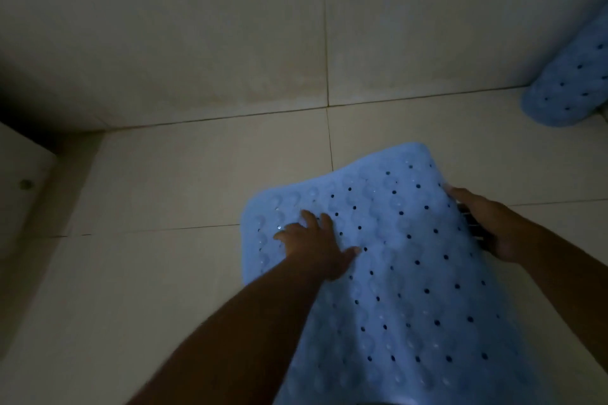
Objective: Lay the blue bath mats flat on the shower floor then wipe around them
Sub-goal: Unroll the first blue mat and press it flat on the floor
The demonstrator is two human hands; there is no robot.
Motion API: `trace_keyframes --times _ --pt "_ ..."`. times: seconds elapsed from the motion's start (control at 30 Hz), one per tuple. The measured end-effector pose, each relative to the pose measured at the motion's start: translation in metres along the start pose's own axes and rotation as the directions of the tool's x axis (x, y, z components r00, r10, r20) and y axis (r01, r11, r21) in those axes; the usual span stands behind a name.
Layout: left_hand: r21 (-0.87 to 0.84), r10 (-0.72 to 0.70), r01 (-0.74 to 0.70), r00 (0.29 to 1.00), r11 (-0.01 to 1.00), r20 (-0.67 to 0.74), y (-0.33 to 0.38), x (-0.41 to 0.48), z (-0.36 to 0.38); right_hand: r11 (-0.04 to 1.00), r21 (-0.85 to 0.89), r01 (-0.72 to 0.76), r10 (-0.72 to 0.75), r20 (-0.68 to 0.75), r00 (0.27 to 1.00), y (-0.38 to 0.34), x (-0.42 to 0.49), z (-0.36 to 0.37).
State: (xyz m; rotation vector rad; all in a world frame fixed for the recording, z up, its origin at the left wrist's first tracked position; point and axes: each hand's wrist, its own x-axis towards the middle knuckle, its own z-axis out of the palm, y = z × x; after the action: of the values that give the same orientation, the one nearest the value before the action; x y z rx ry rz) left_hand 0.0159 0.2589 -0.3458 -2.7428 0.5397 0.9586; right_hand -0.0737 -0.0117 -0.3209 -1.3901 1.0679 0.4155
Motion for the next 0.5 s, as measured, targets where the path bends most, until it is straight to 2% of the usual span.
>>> trace_keyframes --times 0.07,0.17,0.27,0.37,0.43,0.5 --pt "-0.141 -0.062 0.059 0.998 0.988 -0.017 0.015 -0.004 0.019 0.999 -0.039 0.016 -0.014 0.051 0.999 0.008 -0.009 -0.006" --pt "-0.308 -0.109 0.062 0.984 0.949 -0.137 0.024 -0.008 0.059 0.991 -0.131 0.006 0.006 0.086 0.996 0.010 -0.025 -0.005" --pt "-0.267 -0.063 -0.013 0.960 0.964 -0.273 0.008 -0.009 0.087 0.989 -0.145 -0.009 0.022 0.083 0.996 0.021 -0.031 -0.004" --pt "-0.192 -0.012 -0.048 0.954 0.980 -0.299 -0.015 -0.007 0.089 0.988 -0.157 0.001 0.012 0.083 0.996 0.030 -0.037 -0.001" --pt "-0.168 -0.006 -0.046 0.955 0.985 -0.295 -0.023 -0.005 0.087 0.988 -0.151 -0.011 0.009 -0.017 1.000 0.034 -0.037 -0.001" --pt "-0.178 -0.016 -0.040 0.954 0.983 -0.300 -0.027 -0.006 0.087 0.986 -0.164 0.030 -0.057 -0.160 0.986 0.043 -0.022 -0.008"
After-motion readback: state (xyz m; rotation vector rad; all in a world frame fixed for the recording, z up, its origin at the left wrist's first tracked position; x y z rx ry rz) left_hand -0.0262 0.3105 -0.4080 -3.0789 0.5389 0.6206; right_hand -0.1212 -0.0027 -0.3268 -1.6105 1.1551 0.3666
